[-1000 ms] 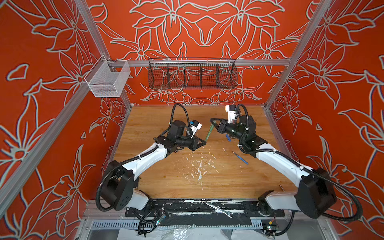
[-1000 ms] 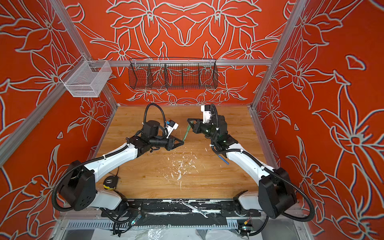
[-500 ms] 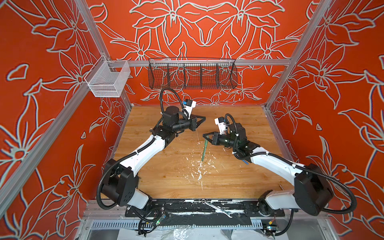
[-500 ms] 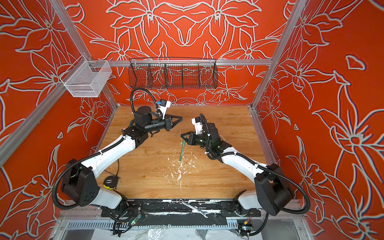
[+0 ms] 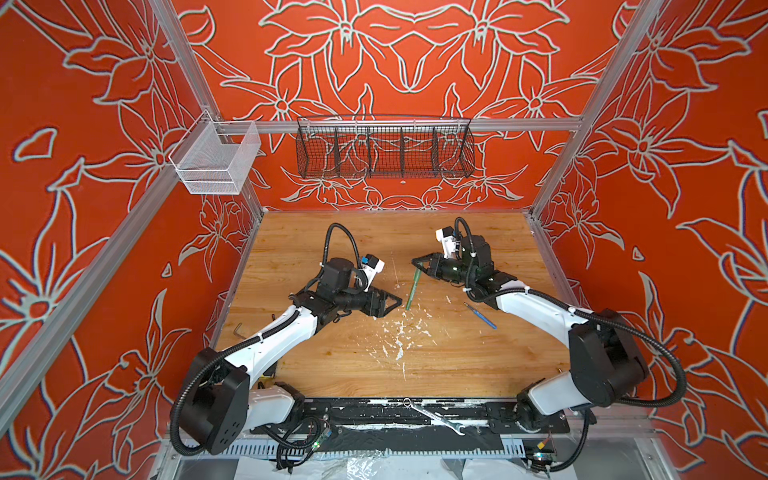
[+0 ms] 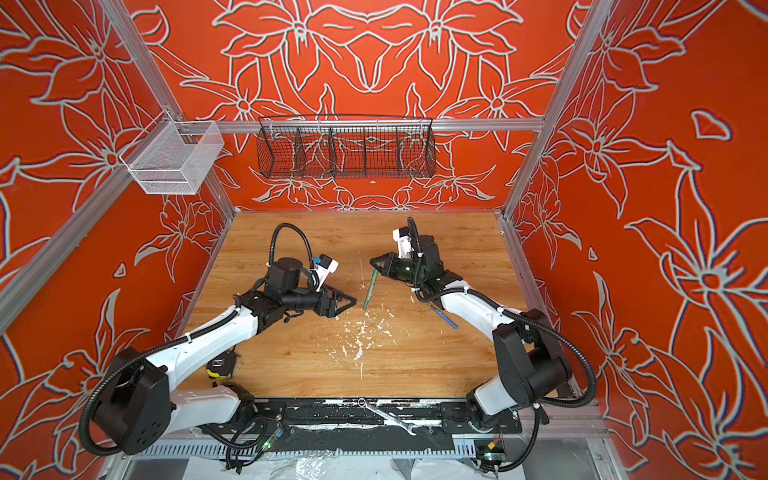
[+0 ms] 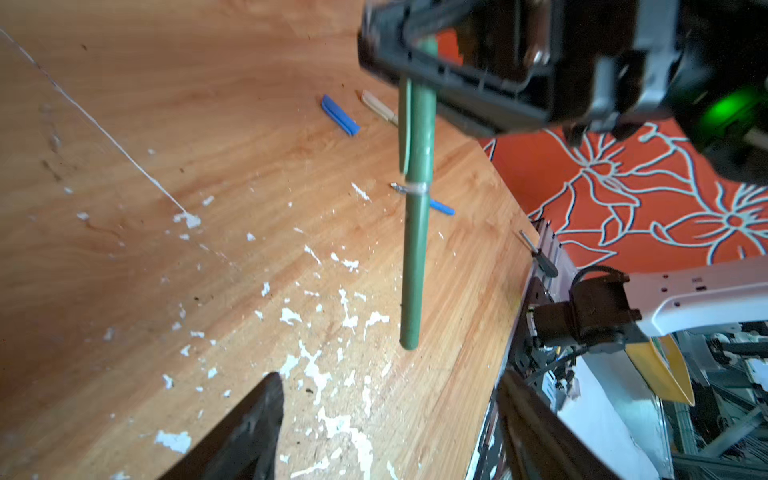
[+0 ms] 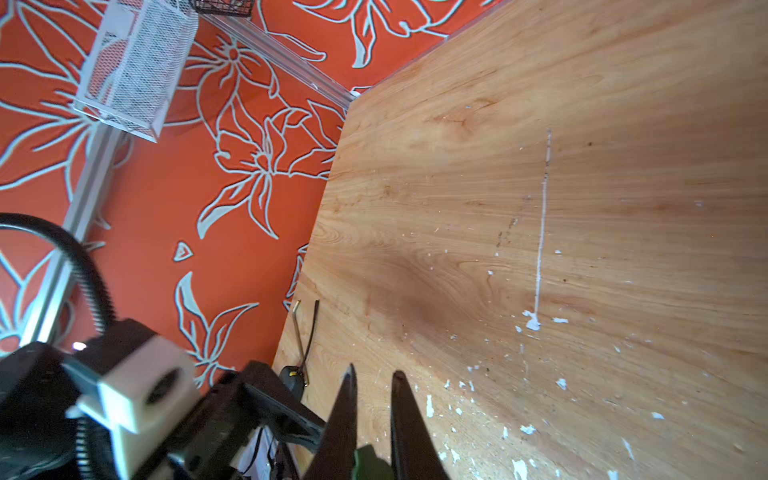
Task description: Insert the pens into the pen caps
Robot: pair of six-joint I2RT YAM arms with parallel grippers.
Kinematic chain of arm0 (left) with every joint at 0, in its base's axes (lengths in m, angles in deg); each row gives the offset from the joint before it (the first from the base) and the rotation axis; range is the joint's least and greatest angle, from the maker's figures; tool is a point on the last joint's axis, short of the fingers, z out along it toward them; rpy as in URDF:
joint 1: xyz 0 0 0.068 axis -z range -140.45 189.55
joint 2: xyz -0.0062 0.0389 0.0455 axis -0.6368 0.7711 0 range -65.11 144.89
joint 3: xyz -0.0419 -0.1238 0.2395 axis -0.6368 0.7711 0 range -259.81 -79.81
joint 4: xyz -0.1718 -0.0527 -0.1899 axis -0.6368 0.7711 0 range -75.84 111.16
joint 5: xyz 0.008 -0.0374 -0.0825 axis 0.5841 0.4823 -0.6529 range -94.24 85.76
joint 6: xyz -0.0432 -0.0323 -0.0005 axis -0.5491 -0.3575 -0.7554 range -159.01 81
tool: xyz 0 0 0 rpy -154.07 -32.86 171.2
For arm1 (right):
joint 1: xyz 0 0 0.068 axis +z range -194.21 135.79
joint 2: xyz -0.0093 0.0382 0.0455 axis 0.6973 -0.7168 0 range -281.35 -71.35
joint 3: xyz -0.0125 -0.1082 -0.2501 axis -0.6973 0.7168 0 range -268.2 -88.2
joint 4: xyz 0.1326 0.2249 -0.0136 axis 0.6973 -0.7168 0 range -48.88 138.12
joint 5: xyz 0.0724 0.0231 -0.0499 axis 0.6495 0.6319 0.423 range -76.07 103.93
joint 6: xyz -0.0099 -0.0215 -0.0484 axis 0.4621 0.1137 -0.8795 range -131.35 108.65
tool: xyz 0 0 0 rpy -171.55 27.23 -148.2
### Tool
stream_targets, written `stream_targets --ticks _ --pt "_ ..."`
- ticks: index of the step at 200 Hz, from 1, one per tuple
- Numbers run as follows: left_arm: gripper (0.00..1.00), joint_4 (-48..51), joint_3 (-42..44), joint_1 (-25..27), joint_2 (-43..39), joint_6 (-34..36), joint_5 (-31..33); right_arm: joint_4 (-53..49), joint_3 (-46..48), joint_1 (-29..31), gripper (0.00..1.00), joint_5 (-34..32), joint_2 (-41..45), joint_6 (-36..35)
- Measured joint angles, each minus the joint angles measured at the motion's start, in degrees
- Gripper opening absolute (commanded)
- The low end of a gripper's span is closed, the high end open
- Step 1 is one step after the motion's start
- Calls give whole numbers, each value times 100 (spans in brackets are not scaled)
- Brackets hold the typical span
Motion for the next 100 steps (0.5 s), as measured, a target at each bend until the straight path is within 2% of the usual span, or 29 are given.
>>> stream_targets --ticks 51,72,100 --pt "80 -280 195 203 142 -166 -122 691 42 0 0 345 -7 367" --pt "69 -507 195 225 245 -315 -203 994 138 0 0 398 -9 501" --pt "61 -710 170 275 337 -446 -313 1233 243 0 0 424 -26 627"
